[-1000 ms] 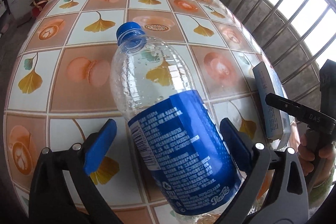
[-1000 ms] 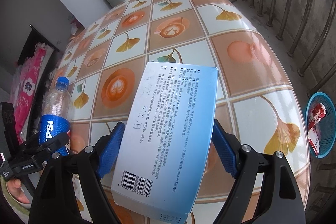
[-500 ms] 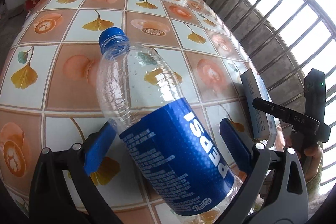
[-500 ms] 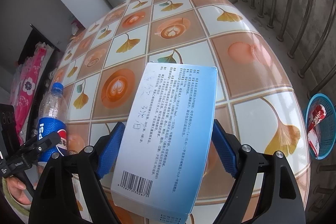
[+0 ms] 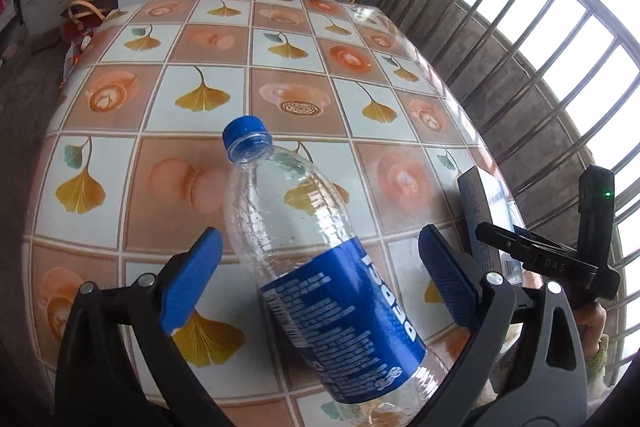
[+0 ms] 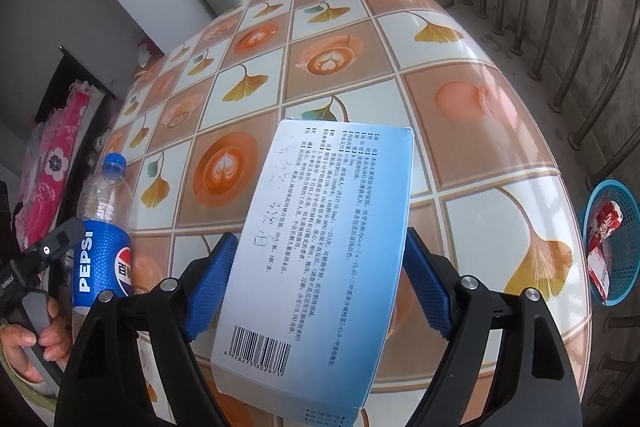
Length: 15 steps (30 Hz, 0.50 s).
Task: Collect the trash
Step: 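Lift the Pepsi bottle with the left tool while the right tool holds the box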
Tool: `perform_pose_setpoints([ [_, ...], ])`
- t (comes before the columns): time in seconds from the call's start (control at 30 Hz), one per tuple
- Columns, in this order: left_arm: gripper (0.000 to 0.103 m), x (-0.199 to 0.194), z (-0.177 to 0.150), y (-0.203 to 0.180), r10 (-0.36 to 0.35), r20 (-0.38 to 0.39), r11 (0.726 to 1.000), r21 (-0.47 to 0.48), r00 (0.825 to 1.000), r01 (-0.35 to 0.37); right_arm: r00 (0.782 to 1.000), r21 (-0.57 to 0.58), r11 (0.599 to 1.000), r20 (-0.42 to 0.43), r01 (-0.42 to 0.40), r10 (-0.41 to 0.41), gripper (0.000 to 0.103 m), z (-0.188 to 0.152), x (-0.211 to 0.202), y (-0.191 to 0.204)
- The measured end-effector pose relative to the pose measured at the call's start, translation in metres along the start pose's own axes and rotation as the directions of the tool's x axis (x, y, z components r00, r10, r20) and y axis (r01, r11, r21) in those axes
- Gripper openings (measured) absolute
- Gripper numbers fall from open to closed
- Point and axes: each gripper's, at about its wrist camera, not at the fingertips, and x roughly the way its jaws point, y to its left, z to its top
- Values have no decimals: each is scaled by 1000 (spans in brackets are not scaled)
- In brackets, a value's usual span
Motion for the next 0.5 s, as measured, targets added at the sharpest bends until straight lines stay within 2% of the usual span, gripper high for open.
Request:
perform_pose_setpoints([
  [0.1, 94, 5, 6, 0, 7, -13, 1000, -7, 1000, -7, 1000, -1, 1000, -2, 4, -4, 80, 0, 0, 1],
  [0.27, 93, 26, 14, 16, -17, -82, 995, -94, 996, 9, 1000, -17, 1000, 6, 6, -5, 80, 0, 0, 2],
  [0.33, 88, 34, 18, 20, -51, -113, 992, -120, 992, 38, 1000, -30, 1000, 7, 6, -5, 80, -1, 1, 2],
  [0.4, 75, 44, 23, 24, -96, -161, 985, -158, 982, 71, 1000, -33, 999, 7, 0, 0, 80, -1, 0, 1],
  [0.5, 74, 52, 29, 22, -75, -194, 989, -140, 978, 48, 1000, -27, 1000, 12, -15, 15, 80, -1, 0, -1],
])
